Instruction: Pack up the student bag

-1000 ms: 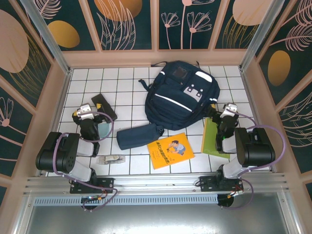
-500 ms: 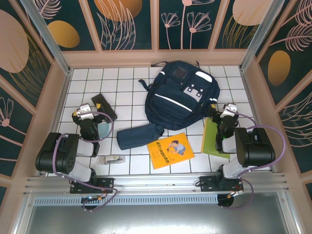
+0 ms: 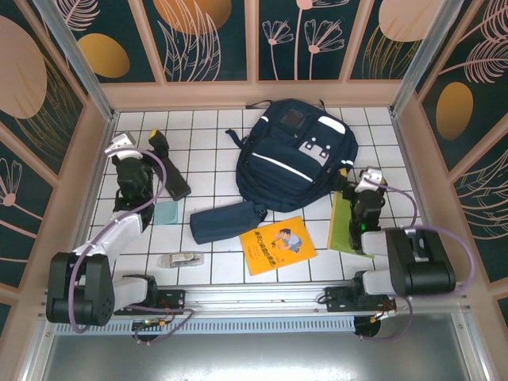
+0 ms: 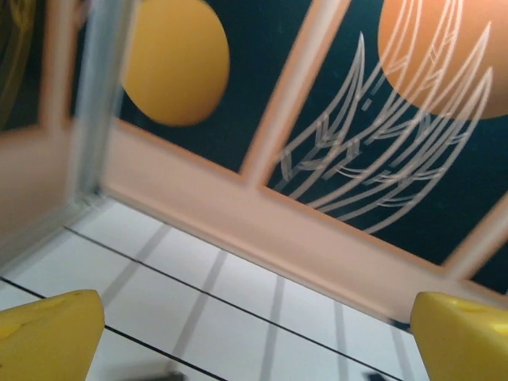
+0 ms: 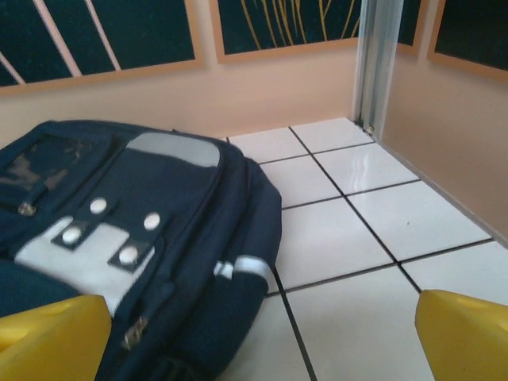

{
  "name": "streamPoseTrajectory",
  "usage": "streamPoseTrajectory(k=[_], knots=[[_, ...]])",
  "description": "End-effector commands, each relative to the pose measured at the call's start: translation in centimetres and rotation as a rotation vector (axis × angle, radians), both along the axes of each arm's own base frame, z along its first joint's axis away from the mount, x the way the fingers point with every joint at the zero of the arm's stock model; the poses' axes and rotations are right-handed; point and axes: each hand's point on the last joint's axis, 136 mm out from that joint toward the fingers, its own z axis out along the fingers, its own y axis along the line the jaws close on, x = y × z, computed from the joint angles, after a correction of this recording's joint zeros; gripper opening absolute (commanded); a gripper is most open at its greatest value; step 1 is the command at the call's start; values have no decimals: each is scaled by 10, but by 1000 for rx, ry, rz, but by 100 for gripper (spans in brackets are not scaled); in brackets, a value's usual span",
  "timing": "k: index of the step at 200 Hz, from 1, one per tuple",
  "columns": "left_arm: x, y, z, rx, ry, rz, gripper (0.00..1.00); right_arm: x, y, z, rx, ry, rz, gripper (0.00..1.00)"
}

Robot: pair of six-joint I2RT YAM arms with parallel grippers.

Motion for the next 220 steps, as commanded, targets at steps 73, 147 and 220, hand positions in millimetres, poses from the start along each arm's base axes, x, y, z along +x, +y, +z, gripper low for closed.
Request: streamPoseTrajectory(k=[73,147,220], knots=[[10,-191,-119,-327,513,-424,99,34,25,-20,501,512,-52,99],[41,-222,-199,-231,687,-399,99,44,72,-73,757,643,143,98],[31,-303,-179,-425,656,-781,87,109,118,-42,872,501,454,82]])
